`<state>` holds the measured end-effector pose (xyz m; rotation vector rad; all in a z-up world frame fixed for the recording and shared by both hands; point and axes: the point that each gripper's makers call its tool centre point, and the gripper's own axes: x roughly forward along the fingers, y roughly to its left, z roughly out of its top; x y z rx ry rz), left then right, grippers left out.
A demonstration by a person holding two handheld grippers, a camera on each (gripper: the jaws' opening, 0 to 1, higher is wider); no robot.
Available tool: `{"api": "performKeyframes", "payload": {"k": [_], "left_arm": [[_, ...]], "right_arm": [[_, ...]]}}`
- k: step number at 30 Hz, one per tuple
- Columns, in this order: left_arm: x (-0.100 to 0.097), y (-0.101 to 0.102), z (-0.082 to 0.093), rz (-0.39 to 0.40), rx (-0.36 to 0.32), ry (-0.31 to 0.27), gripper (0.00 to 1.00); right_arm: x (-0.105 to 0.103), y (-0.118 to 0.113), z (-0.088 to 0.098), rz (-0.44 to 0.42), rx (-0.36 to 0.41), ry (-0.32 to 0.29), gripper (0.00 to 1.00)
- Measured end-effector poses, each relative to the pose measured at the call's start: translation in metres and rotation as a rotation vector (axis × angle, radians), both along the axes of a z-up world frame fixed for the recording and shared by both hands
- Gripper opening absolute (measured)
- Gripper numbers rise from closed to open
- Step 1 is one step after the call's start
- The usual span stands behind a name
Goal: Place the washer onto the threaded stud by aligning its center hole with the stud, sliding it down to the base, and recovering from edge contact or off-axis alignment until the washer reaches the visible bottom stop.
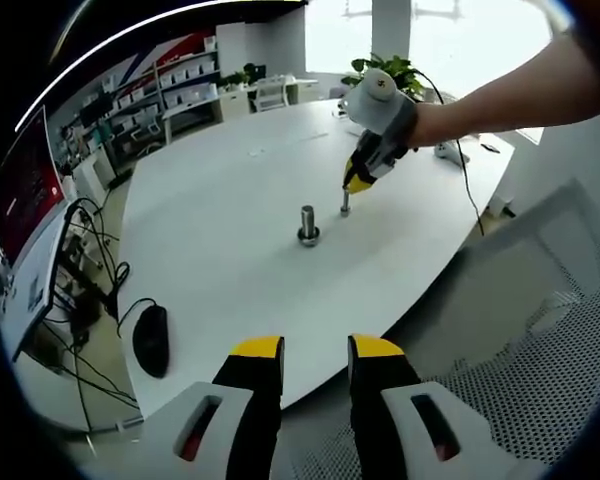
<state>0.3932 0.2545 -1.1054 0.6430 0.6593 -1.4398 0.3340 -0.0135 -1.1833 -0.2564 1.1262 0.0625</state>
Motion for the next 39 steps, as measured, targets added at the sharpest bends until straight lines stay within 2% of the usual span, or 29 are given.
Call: {"api": "performKeyframes", "payload": {"k": [8, 13, 19, 23, 25, 31, 34, 39], "left_arm": [[0.0, 0.001, 0.0, 0.002, 0.004, 0.0, 0.23], [-0.001, 0.002, 0.0, 0.004, 0.009, 0.004, 0.23], [0.0, 0.002, -0.001, 0.005, 0.014, 0.006, 0.23], [0.001, 0.001, -0.004, 0.008, 0.018, 0.008, 0.23], [0.0, 0.002, -0.004, 0.007, 0.023, 0.009, 0.23], [-0.001, 0.002, -0.003, 0.004, 0.022, 0.015, 0.23], [-0.001, 0.002, -0.002, 0.002, 0.016, 0.017, 0.23], [-0.003, 0.001, -0.001, -0.005, 0.008, 0.023, 0.23]], "right_arm": [[-0.001, -0.001, -0.013, -0.009, 0.023, 0.039, 0.14], [0.001, -0.002, -0.032, -0.012, 0.04, 0.069, 0.14], [0.002, 0.001, -0.041, -0.017, 0.051, 0.09, 0.15], [0.0, 0.003, -0.041, -0.016, 0.052, 0.092, 0.15], [-0.002, 0.003, -0.044, -0.028, 0.078, 0.102, 0.15], [-0.005, 0.003, -0.037, -0.048, 0.079, 0.093, 0.22], [-0.015, 0.001, -0.03, -0.055, 0.07, 0.083, 0.22], [-0.024, 0.006, -0.009, -0.086, 0.067, 0.021, 0.22]]}}
